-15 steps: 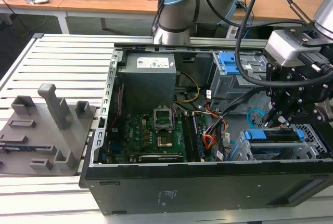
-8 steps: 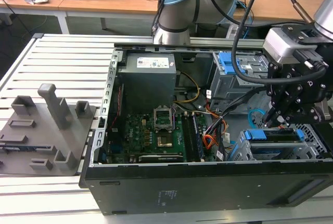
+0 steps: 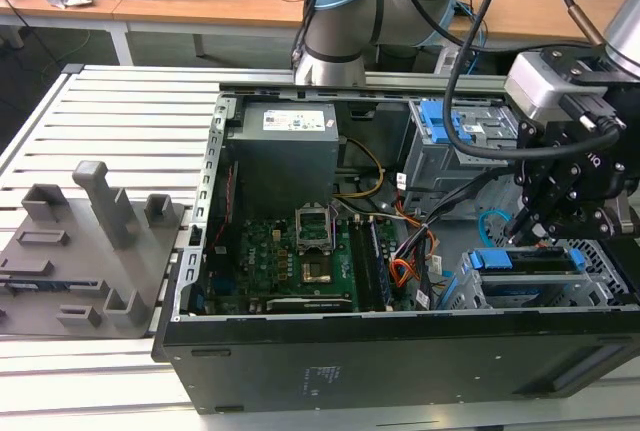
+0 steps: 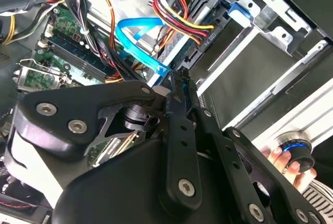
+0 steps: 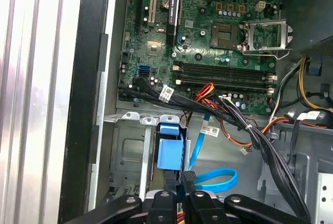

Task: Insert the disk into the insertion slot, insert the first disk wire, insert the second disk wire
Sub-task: 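Insert the second disk wire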

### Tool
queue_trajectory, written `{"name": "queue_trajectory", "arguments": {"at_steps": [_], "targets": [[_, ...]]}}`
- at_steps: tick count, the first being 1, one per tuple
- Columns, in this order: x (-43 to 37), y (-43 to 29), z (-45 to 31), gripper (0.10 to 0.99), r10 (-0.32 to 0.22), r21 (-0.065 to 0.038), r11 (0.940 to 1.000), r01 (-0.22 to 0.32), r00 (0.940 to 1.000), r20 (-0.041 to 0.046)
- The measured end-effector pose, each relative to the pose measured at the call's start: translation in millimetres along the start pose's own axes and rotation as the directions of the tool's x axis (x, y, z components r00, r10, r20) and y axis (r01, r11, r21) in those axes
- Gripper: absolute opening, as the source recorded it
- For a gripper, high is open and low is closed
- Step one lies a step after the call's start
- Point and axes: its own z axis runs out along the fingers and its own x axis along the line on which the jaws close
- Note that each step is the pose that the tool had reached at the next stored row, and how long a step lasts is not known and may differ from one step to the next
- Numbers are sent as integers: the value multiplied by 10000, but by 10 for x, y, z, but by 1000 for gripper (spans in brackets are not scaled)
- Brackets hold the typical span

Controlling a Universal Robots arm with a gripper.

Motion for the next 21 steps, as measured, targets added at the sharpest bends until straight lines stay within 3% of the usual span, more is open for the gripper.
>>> {"name": "queue_trajectory", "arguments": {"at_steps": [7, 10, 21], "targets": [[84, 5, 27, 161, 1, 0, 10000, -1, 10000, 0], [90, -57, 50, 161, 0, -2, 10000, 0, 10000, 0], [12, -146, 128, 161, 1, -4, 10000, 0, 10000, 26]]}}
